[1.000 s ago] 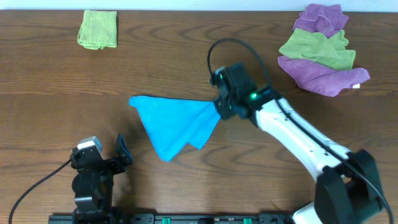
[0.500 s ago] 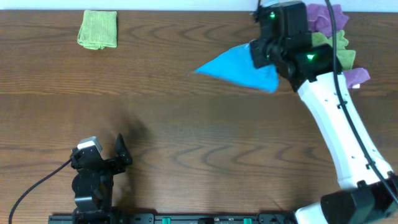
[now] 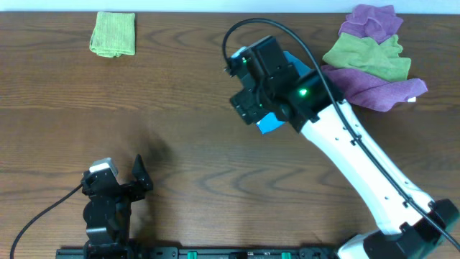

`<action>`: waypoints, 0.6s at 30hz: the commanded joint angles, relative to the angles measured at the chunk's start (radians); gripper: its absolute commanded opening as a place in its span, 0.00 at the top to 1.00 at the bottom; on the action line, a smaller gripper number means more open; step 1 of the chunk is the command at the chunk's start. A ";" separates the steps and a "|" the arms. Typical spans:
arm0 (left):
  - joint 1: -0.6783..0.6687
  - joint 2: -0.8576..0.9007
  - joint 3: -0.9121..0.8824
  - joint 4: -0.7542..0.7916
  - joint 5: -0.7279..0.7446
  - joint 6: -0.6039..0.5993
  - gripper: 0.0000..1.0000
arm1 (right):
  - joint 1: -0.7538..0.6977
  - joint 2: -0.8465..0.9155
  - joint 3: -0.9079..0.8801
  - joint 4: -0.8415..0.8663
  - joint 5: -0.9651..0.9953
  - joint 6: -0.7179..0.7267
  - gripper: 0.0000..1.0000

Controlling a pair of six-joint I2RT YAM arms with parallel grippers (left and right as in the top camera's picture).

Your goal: Fold the cloth

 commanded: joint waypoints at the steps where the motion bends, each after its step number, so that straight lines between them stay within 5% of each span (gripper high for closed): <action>1: -0.003 -0.006 -0.020 -0.005 -0.009 0.018 0.05 | -0.074 0.052 -0.060 0.029 0.069 0.013 0.28; 18: -0.003 -0.006 -0.020 -0.005 -0.009 0.018 0.05 | -0.192 0.370 -0.122 0.568 0.024 -0.130 0.47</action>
